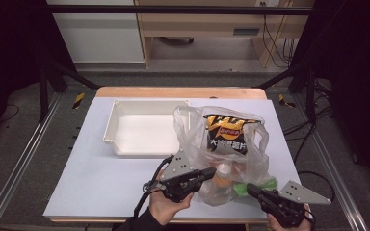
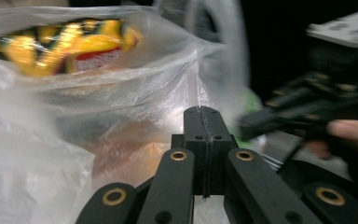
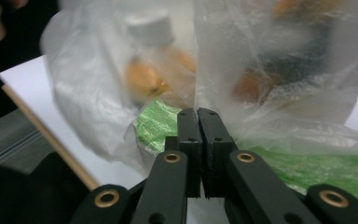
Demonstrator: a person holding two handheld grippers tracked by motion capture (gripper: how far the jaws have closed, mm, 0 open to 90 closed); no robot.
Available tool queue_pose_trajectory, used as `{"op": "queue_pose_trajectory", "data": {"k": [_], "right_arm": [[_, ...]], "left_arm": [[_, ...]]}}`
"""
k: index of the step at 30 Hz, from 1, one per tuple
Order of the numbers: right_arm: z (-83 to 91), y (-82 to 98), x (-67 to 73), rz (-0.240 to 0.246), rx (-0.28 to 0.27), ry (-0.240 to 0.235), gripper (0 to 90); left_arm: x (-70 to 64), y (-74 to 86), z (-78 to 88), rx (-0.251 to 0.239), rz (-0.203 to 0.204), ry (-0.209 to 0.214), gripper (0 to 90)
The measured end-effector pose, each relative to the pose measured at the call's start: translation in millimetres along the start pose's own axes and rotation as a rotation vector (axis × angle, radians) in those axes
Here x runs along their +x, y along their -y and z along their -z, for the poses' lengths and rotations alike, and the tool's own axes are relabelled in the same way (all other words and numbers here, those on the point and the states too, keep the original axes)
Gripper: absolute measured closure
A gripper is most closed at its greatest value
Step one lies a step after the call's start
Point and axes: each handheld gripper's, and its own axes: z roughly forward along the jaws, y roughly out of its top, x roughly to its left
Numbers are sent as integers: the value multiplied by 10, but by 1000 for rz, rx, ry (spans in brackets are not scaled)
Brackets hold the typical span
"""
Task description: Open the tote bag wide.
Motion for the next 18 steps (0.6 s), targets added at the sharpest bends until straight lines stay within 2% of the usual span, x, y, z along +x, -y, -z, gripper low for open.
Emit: {"op": "queue_pose_trajectory", "data": {"k": [2,3,4,5,6,7,10,13,14,18], "right_arm": [[-106,-40,-11,1,-10,16,877],[-106,-40,-11,1,-10,16,877],[-209,-77,-30,7,-9,16,866],[-209,-77,-30,7,-9,16,866],[-302,-86,-70,0,-3,29,853],[-348,-78,-94,-13,-1,33,849],[-338,-67,-139,-46,-35,16,827],[-303,-56,-137,-37,-55,9,796],[-291,-40,-128,-17,-68,20,765],[-311,-39,-131,-24,-71,10,706]], "left_arm": [[-66,37,-31,16,-12,27,900],[-66,37,-31,16,-12,27,900],[-139,95,-101,46,-27,50,900],[-139,95,-101,46,-27,50,900],[-194,178,-185,87,-39,66,900],[-218,231,-228,109,-49,66,900],[-244,384,-342,167,-52,85,900],[-255,483,-417,197,-46,96,900],[-265,562,-475,221,-39,101,900],[-252,637,-546,243,-39,89,900]]}}
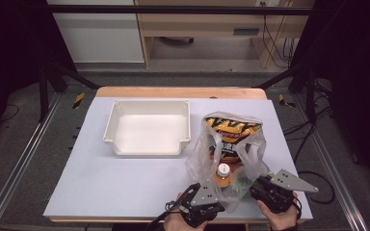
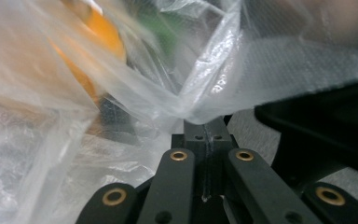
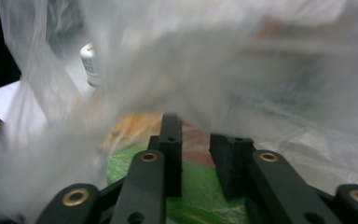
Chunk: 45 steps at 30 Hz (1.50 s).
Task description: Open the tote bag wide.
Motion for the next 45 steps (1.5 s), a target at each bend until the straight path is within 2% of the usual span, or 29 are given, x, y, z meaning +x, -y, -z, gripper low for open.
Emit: {"op": "queue_pose_trajectory", "data": {"k": [1,4,5,7,9,11,13,14,16,19,20,21,22,26,27,29,30,32,33,34,35,38,41,43,45], "right_arm": [[13,-30,5,-8,9,-18,660],[70,-55,5,-7,16,-18,633],[180,-71,-2,-17,18,-20,630],[220,-67,-1,-15,21,-20,631],[387,-9,-5,-10,34,-9,638],[503,40,-11,-13,21,-6,646],[549,52,-11,-9,16,-5,648],[621,57,0,-6,12,-7,681],[647,55,9,-3,14,-9,716],[737,49,57,-3,24,-59,817],[760,63,86,-5,48,-80,900],[760,63,86,-5,48,-80,900],[738,92,103,-15,73,-99,900],[642,147,130,-10,133,-114,900],[562,171,149,5,174,-110,900],[521,181,155,13,189,-97,900],[412,203,128,29,210,-38,900],[371,213,104,28,209,-24,900],[253,236,38,8,210,-13,889],[253,236,38,8,210,-13,889],[128,265,-17,5,216,-7,883],[-26,333,-76,-17,231,-2,876],[-27,353,-85,-23,225,-10,851],[53,331,-71,-7,198,-4,822],[202,258,-65,-4,132,11,802]], "left_arm": [[22,7,-29,1,8,-2,900],[37,9,-52,5,10,-4,900],[52,13,-76,7,14,-7,900],[59,14,-87,8,17,-8,900],[75,15,-99,7,21,-13,900],[90,13,-103,7,25,-16,900],[96,12,-103,5,25,-19,900],[112,10,-98,2,28,-23,900],[117,9,-94,-2,35,-27,900],[140,9,-81,-7,41,-31,900],[148,7,-71,-11,45,-32,900],[148,7,-71,-11,45,-32,900],[152,1,-55,-19,44,-35,900],[158,-8,-26,-30,45,-40,900],[164,-13,-6,-40,49,-40,900],[165,-16,6,-48,51,-36,900],[145,-20,34,-55,42,-34,900],[128,-21,44,-56,34,-33,900],[95,-20,53,-53,16,-33,900],[95,-20,53,-53,16,-33,900],[82,-19,48,-49,7,-33,900],[57,15,-5,-19,-20,-47,900],[79,50,-38,-7,-13,-46,900],[102,78,-65,5,-1,-43,900],[121,105,-94,13,8,-44,900]]}}
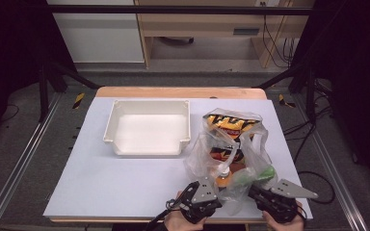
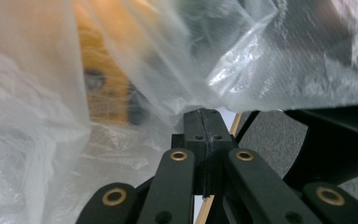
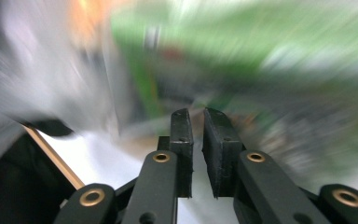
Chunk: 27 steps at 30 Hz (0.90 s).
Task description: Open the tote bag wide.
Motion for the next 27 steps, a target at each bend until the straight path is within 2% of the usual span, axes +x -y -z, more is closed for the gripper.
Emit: {"op": "queue_pose_trajectory", "data": {"k": [1,2,3,4,5,7,9,11,14,15,18,22,25,26,27], "right_arm": [[159,-63,-3,3,-68,23,758],[159,-63,-3,3,-68,23,758],[278,-122,-17,18,-122,80,632],[312,-143,-19,25,-150,111,577],[362,-179,-32,39,-173,147,558],[394,-227,-54,39,-185,169,491],[374,-264,-85,51,-164,193,463],[322,-266,-113,52,-134,195,463],[289,-244,-128,47,-131,193,491],[274,-216,-141,39,-134,193,533],[269,-187,-159,22,-128,189,534],[305,-157,-198,15,-134,207,524],[394,-171,-196,18,-151,201,523],[417,-175,-196,21,-150,196,519],[461,-171,-188,23,-127,188,516]], "left_arm": [[7,8,-9,-2,0,-1,900],[7,8,-9,-2,0,-1,900],[8,5,-8,1,0,-4,900],[8,6,-9,3,1,-7,900],[10,6,-9,3,2,-5,900],[11,7,-11,5,1,-3,900],[13,7,-15,8,-1,-5,900],[11,9,-23,12,0,-6,900],[18,13,-31,15,1,-8,900],[26,17,-38,13,7,-6,900],[32,22,-38,14,7,-8,900],[37,17,-8,4,9,-12,900],[43,13,9,1,9,-17,900],[48,13,9,0,11,-16,900],[52,14,8,-2,12,-16,900]]}}
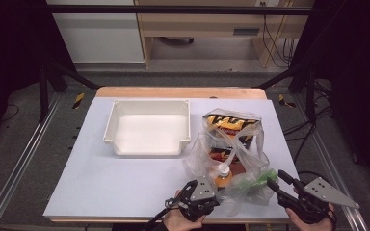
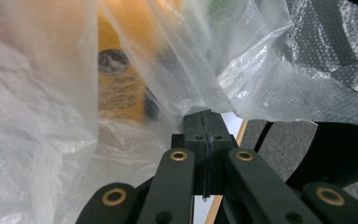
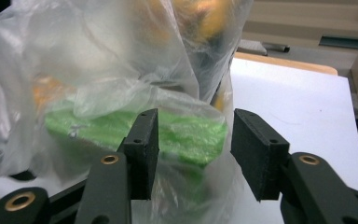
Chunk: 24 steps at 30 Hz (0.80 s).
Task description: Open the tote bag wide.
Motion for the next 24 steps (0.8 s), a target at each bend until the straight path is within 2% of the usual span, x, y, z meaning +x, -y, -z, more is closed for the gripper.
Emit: {"op": "queue_pose_trajectory", "data": {"k": [2,3,4,5,6,8,11,12,14,15,19,20,21,22,23,24], "right_arm": [[1,11,0,6,16,-3,525],[-31,65,7,15,71,10,615],[-31,65,7,15,71,10,615],[-39,84,6,10,79,10,695],[-40,119,-15,-8,103,2,865],[-36,126,-22,-12,109,3,900],[-65,227,-44,-51,153,-18,900],[-65,227,-44,-51,153,-18,900],[-150,333,-69,-94,189,-35,900],[-198,372,-72,-101,203,-45,900],[-417,474,-21,-87,282,-56,900],[-417,474,-21,-87,282,-56,900],[-522,519,8,-56,332,-34,900],[-556,546,11,-54,358,-26,900],[-556,546,11,-54,358,-26,900],[-572,584,-5,-76,376,-25,870]], "left_arm": [[1,-1,-2,-1,2,2,900],[-7,-2,-2,-3,1,1,900],[-7,-2,-2,-3,1,1,900],[-11,-2,2,-4,0,2,900],[-15,-1,12,-5,-6,-3,900],[-10,0,20,-7,-5,-4,900],[5,6,35,-8,-1,-6,900],[7,8,38,-9,-2,-7,900],[5,8,48,-16,-1,-6,900],[5,8,48,-16,-1,-6,900],[-8,0,31,-16,-5,-1,900],[-8,0,31,-16,-5,-1,900],[-9,3,24,-12,-7,3,900],[-10,12,11,-3,-7,4,900],[-10,12,11,-3,-7,4,900],[-13,30,-8,7,-7,3,900]]}}
